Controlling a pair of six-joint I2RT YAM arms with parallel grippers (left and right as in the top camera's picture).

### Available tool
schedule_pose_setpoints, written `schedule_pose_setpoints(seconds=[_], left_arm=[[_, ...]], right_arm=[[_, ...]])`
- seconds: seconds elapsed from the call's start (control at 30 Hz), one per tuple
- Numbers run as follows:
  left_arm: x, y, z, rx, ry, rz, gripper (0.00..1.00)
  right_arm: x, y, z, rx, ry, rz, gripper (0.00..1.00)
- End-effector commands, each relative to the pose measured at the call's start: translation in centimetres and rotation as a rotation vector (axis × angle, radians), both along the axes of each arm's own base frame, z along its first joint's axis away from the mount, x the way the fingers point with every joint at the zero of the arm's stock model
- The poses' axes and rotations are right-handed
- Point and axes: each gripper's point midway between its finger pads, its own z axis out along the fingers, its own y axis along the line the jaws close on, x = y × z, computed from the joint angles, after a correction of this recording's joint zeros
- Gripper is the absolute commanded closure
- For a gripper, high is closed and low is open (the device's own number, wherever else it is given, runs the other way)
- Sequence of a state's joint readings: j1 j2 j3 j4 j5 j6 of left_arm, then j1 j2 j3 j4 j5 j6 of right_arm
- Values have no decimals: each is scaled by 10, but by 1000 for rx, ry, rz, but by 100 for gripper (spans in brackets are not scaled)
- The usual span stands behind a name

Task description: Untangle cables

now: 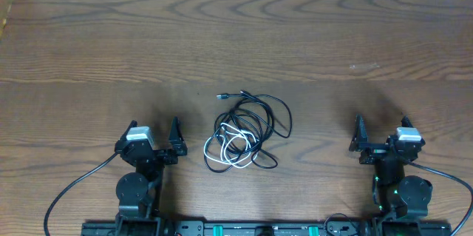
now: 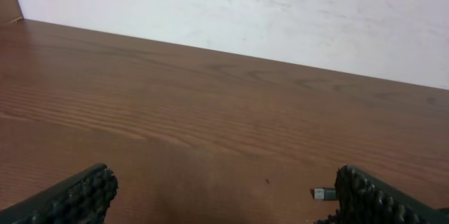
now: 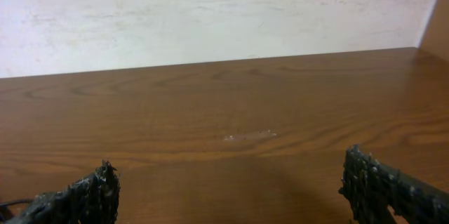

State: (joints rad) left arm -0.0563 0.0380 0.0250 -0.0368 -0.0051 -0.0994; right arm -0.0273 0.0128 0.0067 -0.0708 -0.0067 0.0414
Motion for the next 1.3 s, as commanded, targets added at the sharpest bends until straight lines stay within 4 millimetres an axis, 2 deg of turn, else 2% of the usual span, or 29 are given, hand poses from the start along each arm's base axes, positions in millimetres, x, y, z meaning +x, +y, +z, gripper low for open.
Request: schedule_pose_setpoints(seconds=[0.0, 0.87, 1.13, 1.27], left_arm=[[-1, -1, -19, 20, 59, -5, 0], [-1, -1, -18, 20, 57, -5, 0], [-3, -17, 8, -1, 7, -101, 0], [-9, -18, 16, -4, 51, -108, 0]], right_arm=[[0, 1, 0, 5, -1, 0, 1], [0, 1, 0, 5, -1, 0, 1], [0, 1, 0, 5, -2, 0, 1], [0, 1, 0, 5, -2, 0, 1]])
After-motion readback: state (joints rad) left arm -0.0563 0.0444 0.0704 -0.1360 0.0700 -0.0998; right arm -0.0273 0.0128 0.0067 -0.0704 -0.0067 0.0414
